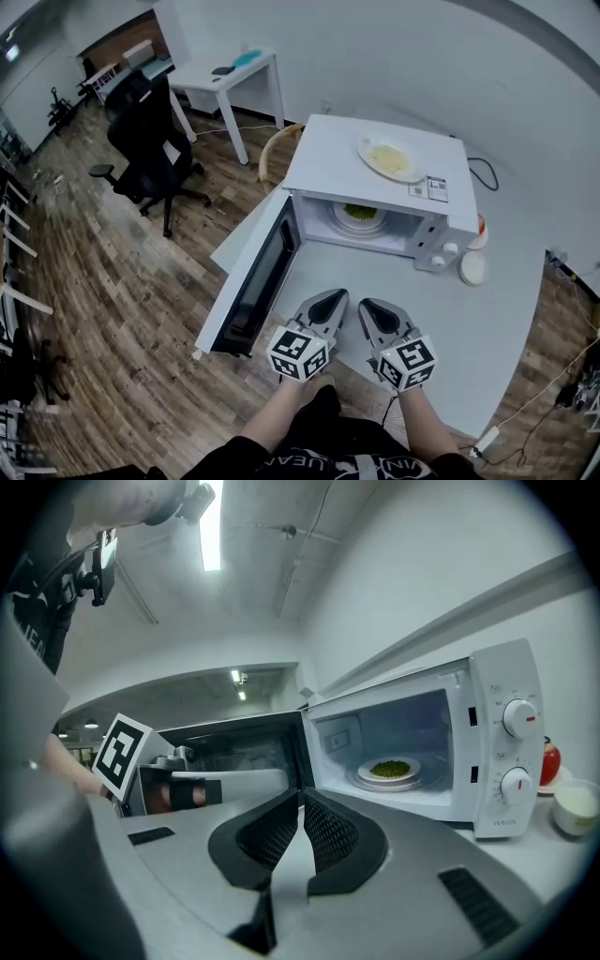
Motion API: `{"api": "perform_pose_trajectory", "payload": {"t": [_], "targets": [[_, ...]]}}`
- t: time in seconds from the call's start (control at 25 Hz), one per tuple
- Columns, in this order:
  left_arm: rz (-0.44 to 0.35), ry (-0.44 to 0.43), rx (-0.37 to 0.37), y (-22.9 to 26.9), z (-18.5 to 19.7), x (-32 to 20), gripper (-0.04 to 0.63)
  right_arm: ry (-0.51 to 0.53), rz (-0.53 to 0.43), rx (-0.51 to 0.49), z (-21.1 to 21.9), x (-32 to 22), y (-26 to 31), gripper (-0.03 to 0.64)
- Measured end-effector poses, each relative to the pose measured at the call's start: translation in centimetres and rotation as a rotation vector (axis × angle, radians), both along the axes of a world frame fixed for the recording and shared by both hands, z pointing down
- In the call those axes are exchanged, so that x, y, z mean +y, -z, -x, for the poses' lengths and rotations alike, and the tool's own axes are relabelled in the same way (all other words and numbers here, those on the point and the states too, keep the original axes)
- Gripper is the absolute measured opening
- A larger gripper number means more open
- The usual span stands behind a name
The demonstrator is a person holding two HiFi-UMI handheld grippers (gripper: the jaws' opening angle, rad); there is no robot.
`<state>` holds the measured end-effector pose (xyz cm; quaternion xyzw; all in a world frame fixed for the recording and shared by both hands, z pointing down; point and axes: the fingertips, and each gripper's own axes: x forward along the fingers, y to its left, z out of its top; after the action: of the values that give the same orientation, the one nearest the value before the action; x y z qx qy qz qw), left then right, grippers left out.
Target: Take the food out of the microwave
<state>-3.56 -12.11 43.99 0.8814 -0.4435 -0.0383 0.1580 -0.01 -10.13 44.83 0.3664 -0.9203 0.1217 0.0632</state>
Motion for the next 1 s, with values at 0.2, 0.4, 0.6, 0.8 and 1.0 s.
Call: {"api": "perform_pose_trajectory", "payload": {"t": [0.2,0.4,0.6,0.8,1.0], "targets": [[-0.006,-0.023,-0.001,-0.8,0.2,-1.8,0.008,-0.011,-0.037,0.095,0.5,-2.2,-0.9,0.038],[-0.004,-0.026,-0.004,-2.0,-0.1,-3.9,0.008,-0.022,-0.106,0.231,0.1,-5.1,-1.5,0.038],[-0.001,-0.018,0.002,-3.0,-0.2,-5.2,0.008,-0.008,-0.169,0.374,-0.3,-8.0,-2.0,0.038],[-0.030,0.012,-0.010,-2.9,-0.2,-7.9,0.009,0.014,-0.237,0.489,0.0,-11.0,-2.2,0.038],[-0.036,0.011,-0.019,-3.7,-0.7,-9.2,0.008,0.044,-0.261,0.550,0.5,-12.5,-3.5,0.038]]}}
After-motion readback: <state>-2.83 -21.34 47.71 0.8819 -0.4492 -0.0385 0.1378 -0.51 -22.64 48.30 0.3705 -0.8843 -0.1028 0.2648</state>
